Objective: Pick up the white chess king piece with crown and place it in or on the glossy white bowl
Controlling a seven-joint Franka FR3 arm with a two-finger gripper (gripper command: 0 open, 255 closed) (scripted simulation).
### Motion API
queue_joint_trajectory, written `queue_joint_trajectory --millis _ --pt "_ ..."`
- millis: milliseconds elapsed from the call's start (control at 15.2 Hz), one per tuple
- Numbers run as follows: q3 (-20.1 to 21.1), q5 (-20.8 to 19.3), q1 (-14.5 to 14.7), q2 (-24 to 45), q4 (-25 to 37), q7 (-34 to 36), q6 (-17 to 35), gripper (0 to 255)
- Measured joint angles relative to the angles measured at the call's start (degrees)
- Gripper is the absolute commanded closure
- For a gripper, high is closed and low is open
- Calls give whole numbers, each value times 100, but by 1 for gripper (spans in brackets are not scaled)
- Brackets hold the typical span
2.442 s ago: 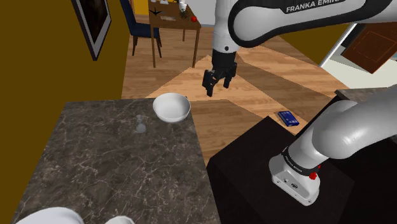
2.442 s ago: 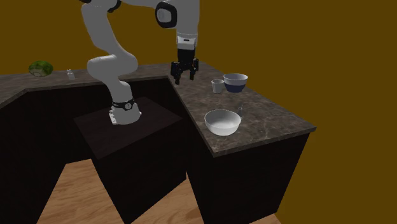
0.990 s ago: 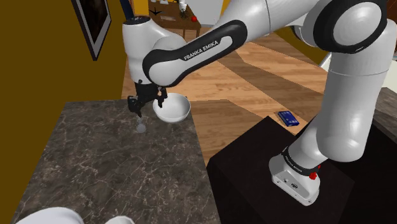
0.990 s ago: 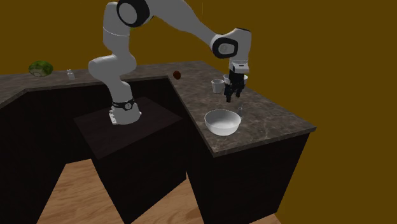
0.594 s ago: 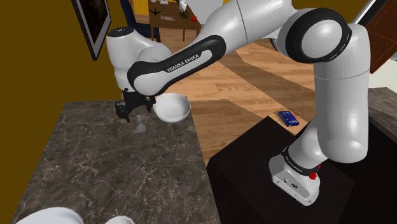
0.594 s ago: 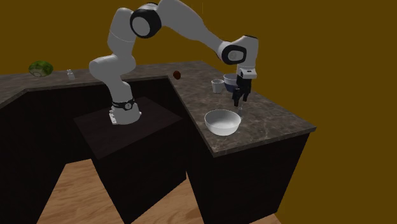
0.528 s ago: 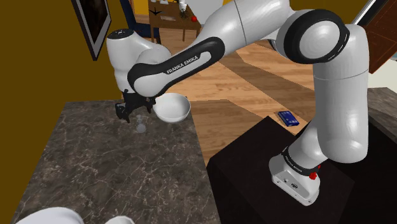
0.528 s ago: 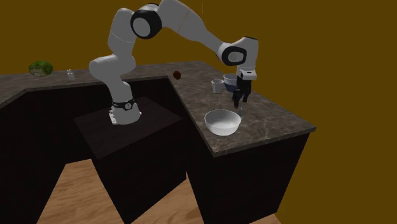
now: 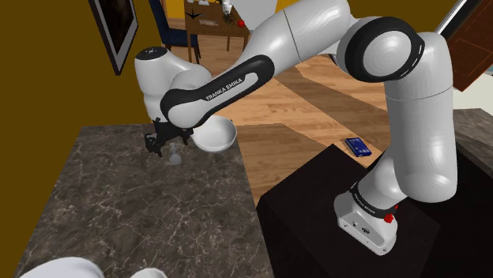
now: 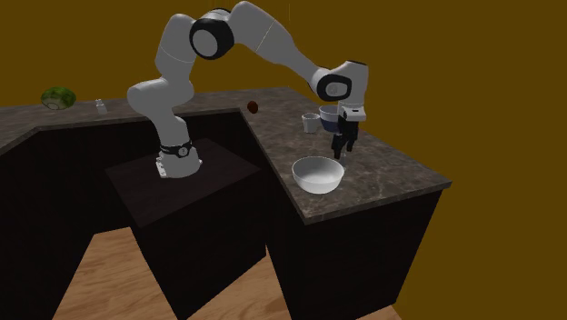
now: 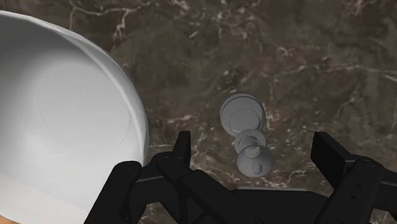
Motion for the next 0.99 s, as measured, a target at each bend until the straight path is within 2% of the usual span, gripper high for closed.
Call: queue_joint_trajectory --millis 198,264,990 --pt "0 -1 1 1 -1 1 2 0" --pt "0 -1 1 1 -1 1 2 255" --pt "8 7 2 -14 15 -3 -18 255"
